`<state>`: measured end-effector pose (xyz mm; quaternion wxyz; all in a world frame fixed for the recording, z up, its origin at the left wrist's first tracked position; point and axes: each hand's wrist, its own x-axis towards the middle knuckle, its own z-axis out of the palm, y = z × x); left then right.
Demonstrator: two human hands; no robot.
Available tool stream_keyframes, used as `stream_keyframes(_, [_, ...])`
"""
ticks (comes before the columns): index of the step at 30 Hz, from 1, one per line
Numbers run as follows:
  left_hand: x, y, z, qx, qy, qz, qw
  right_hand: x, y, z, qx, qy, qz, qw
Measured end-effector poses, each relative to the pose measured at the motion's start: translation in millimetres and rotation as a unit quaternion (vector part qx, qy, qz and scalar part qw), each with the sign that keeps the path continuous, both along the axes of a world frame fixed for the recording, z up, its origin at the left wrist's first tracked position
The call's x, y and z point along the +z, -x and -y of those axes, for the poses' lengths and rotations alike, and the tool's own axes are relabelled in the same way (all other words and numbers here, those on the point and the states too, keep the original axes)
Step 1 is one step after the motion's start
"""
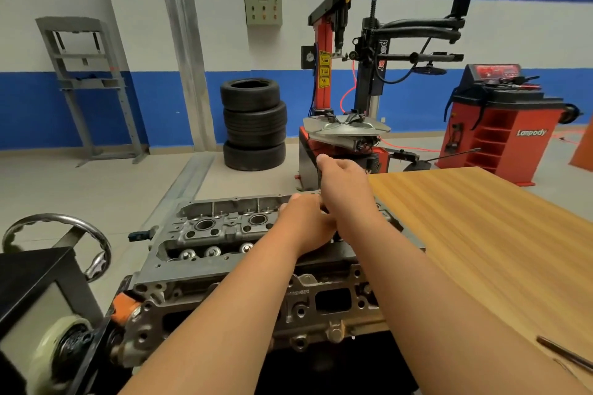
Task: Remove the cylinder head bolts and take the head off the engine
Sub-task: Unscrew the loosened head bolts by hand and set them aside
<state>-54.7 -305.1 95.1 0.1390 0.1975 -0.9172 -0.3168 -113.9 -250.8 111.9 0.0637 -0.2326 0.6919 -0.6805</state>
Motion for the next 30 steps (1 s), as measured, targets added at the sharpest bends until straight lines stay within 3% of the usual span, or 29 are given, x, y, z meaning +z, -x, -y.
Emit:
stream_keyframes(2, [-4.8,0.9,5.5,0.001,-0.034,-0.017,0.999,9.2,13.5,-1.6,0.032,-0.022,0.038,0.999])
stream_keyframes(5, [-7.4,-1.1,7.5,-0.013,-0.058,-0.036,0.998,16.8,40.1,-12.6,0.270,-0.007,0.170,0.948])
stream_keyframes(6, [-7.4,-1.9,7.2,-0.019,-0.055,-0.038,0.998,17.6,46.0,-15.0,0.306,-0.009,0.188,0.933])
stream_keyframes(9, [-5.5,-3.9,5.9,-0.031,-0.055,-0.043,0.997,15.8,35.9,-9.1,0.213,-0.022,0.169,0.962])
stream_keyframes(11, [-5.0,-2.7,5.1,-0.033,-0.041,-0.034,0.998,8.3,20.3,-5.3,0.089,-0.019,0.094,0.991])
stream_keyframes(13, [-4.9,-2.7,5.2,-0.037,-0.029,-0.038,0.998,-2.8,13.6,-2.4,0.033,0.001,-0.005,0.999])
stream_keyframes(15, [-6.7,-0.8,7.1,-0.045,-0.043,-0.043,0.997,1.3,20.7,-5.7,0.048,-0.016,-0.018,0.999])
stream_keyframes(19, [-11.0,2.0,10.3,-0.061,-0.046,-0.061,0.995,24.2,48.4,-13.1,0.294,-0.049,0.133,0.945])
stream_keyframes(20, [-10.8,2.8,10.7,-0.061,-0.040,-0.056,0.996,26.8,51.4,-12.7,0.295,-0.096,0.103,0.945])
stream_keyframes(21, [-9.9,2.7,10.6,-0.062,-0.035,-0.048,0.996,29.3,51.6,-12.6,0.258,-0.182,0.009,0.949])
stream_keyframes(22, [-9.7,2.7,10.4,-0.062,-0.035,-0.041,0.997,32.8,49.1,-13.1,0.192,-0.294,-0.125,0.928])
stream_keyframes(24, [-10.6,3.2,10.8,-0.060,-0.041,-0.041,0.997,38.0,42.2,-16.2,0.035,-0.468,-0.347,0.812])
stream_keyframes(25, [-11.1,3.7,10.9,-0.054,-0.047,-0.046,0.996,42.2,37.9,-19.4,-0.029,-0.522,-0.391,0.757])
stream_keyframes(27, [-10.2,4.0,9.1,-0.043,-0.053,-0.059,0.996,49.5,31.9,-22.7,-0.079,-0.578,-0.423,0.693])
stream_keyframes(30, [-8.7,4.0,7.3,-0.027,-0.048,-0.061,0.997,59.6,25.0,-17.1,-0.030,-0.600,-0.445,0.664])
